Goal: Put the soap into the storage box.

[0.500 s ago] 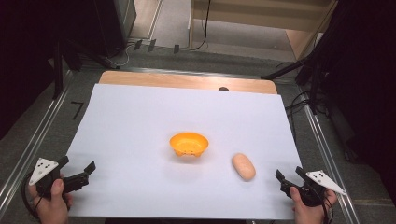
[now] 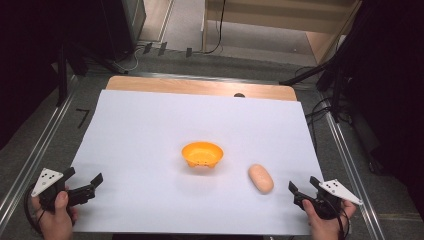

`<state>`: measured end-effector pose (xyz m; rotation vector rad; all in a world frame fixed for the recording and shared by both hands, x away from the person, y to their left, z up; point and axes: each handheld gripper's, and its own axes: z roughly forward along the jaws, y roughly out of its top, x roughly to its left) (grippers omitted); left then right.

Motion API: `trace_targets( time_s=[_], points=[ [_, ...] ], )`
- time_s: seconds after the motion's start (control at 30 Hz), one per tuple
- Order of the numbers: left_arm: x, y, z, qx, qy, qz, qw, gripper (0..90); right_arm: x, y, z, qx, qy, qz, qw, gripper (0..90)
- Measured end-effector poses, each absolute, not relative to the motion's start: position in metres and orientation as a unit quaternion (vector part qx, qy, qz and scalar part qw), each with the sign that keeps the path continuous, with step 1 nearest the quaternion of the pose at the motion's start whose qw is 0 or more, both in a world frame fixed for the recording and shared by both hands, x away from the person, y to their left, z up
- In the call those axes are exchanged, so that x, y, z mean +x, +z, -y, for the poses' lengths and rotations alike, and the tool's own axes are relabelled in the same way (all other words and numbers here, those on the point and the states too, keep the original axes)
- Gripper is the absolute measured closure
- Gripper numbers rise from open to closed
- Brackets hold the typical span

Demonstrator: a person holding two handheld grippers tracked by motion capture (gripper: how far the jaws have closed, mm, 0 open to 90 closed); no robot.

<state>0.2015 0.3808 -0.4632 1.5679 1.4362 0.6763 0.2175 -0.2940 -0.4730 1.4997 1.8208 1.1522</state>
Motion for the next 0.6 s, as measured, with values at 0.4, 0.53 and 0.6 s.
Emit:
trace_targets(
  time_s=[0.4, 0.53, 0.6],
  points=[
    [0.202, -0.463, -0.381, 0.636, 0.269, -0.577, 0.437, 0.0, 0.219, -0.467, 0.268, 0.542, 0.421, -0.690, 0.230, 21.1],
    [0.203, -0.463, -0.381, 0.636, 0.269, -0.577, 0.436, 0.0, 0.220, -0.467, 0.261, 0.538, 0.419, -0.697, 0.221, 21.1],
    [0.203, -0.463, -0.381, 0.636, 0.268, -0.577, 0.436, 0.0, 0.221, -0.467, 0.258, 0.540, 0.417, -0.700, 0.213, 21.1]
  ],
)
